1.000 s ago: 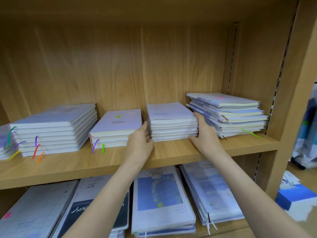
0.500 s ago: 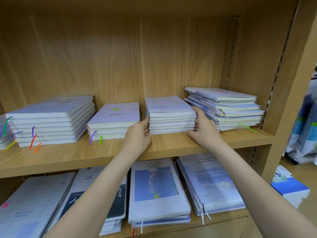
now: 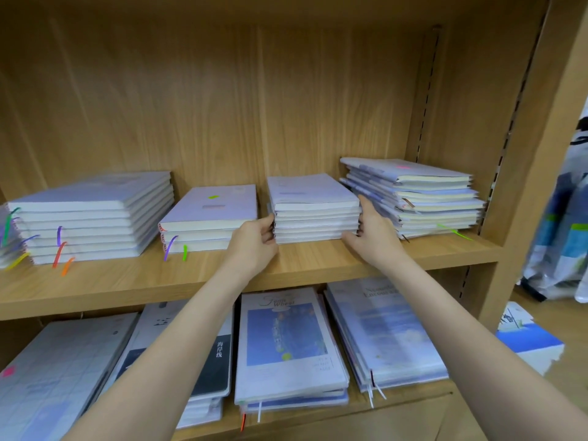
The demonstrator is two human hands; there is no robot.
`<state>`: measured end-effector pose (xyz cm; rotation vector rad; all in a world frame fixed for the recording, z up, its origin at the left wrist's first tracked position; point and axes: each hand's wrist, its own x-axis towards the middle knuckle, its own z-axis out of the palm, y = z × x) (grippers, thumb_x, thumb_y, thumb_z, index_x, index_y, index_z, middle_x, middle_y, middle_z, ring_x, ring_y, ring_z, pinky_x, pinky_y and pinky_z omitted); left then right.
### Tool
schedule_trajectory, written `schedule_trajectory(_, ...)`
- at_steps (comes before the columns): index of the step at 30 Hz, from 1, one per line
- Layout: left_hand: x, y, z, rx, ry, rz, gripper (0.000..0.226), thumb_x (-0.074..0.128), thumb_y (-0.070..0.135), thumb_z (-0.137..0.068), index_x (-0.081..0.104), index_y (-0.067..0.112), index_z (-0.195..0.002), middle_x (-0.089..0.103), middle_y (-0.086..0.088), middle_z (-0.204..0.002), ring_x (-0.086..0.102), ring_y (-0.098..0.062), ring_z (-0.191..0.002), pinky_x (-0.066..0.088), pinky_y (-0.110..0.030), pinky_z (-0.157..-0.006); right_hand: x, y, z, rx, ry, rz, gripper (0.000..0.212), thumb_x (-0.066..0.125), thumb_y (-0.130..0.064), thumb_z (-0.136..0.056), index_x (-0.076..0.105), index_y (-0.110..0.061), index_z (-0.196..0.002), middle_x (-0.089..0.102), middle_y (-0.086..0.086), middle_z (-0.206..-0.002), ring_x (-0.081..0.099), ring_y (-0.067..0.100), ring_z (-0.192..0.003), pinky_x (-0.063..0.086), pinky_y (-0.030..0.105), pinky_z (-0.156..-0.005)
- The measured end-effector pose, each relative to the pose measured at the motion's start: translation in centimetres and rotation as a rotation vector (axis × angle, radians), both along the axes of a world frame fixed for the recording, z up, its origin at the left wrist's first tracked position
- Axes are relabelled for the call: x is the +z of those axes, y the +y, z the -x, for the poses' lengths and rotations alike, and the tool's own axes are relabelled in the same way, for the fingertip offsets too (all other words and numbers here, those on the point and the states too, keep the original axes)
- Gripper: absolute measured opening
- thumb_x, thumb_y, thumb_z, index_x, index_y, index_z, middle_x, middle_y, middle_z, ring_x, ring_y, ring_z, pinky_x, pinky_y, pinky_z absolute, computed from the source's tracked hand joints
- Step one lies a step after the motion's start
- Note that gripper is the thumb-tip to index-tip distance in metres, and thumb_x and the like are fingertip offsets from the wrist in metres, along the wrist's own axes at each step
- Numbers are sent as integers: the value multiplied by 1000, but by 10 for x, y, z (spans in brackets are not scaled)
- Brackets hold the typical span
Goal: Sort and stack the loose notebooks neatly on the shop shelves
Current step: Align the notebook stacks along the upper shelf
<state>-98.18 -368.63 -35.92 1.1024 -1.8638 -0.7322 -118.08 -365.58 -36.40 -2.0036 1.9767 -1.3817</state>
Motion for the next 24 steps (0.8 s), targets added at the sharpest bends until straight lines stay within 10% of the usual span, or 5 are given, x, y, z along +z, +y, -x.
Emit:
schedule_trajectory(6,5,-2,4,76,111,61,55,52,2,-91,33,5,-142,47,-6,-140,47,-15,-126,33,-11,-94,2,2,0,-7,-116,-39,74,58,-9,-89,16,-16,-149,52,4,-133,50,20,-121,32,11,-83)
schedule_trajectory(13,9,-2,14,201,173,154,37,50,8,-95,51,10,-132,62,-4,-122,54,-9,-110,32,-7,-76,8,3,-1,27,-255,41,43,46,-18,-98,39,-14,-141,55,4,-128,51,22,-119,35,22,-91)
schedule_trajectory(24,7,-11,15,305,12,273,33,49,13,-96,55,10,-129,64,-9,-119,58,-22,-110,39,-22,-90,8,-7,2,-72,-203,44,39,47,-16,-97,47,-11,-137,56,8,-132,47,21,-127,34,35,-108)
